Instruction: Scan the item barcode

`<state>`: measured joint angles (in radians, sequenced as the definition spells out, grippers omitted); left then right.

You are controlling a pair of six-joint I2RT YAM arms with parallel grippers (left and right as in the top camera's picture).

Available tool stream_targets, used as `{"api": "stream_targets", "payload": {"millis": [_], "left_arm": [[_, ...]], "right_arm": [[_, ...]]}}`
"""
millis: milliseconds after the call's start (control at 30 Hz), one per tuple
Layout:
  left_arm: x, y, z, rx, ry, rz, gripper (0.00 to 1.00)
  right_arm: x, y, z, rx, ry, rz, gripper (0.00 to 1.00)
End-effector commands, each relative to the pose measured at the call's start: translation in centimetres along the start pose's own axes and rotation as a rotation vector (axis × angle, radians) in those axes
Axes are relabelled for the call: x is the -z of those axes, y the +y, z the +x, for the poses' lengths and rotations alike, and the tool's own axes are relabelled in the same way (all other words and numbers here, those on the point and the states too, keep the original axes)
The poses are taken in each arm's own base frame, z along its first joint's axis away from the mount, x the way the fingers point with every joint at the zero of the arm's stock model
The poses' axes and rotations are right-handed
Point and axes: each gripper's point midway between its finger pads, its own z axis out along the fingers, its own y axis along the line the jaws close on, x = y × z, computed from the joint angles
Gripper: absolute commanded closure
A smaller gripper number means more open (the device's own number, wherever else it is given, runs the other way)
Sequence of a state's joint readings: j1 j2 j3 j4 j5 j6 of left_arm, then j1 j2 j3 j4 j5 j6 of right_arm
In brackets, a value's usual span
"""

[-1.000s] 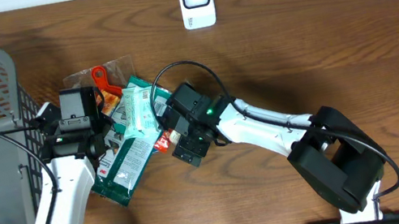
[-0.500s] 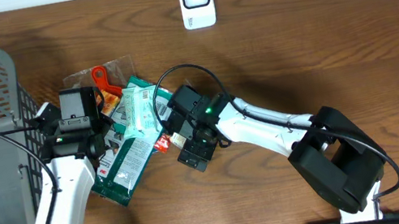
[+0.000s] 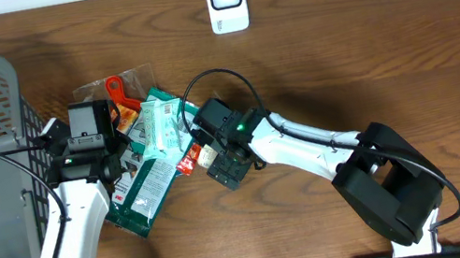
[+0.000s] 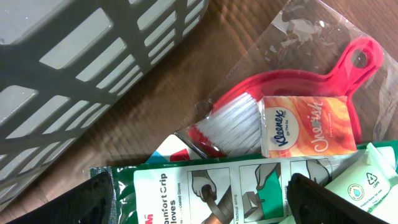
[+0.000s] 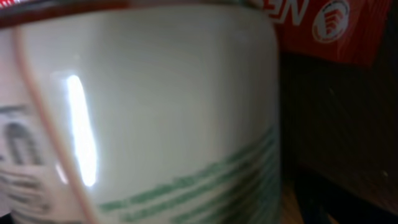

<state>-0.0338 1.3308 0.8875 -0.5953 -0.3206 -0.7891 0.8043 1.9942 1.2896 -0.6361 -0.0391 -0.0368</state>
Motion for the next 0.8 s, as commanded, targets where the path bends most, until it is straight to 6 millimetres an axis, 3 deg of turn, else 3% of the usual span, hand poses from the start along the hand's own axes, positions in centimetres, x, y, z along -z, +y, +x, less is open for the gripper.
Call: {"api": "stream_targets", "payload": {"millis": [0,200,767], "left_arm": [[-0.4,0.9,-0.1,0.019,-0.010,-0.040,0.11],[-0.4,0.9,-0.1,0.019,-0.010,-0.040,0.11],[-0.4,0.9,0.0,0.018,-0.010,-0.041,0.11]], "right_arm": [[-0.2,0.0,0.0,-0.013,0.004,0.020,0.13],[-0.2,1.4,0.0,0.023,0.003,-0.063,0.11],[-0.1,2.9,1.0,0.112,0.042,-0.107,0.05]]}}
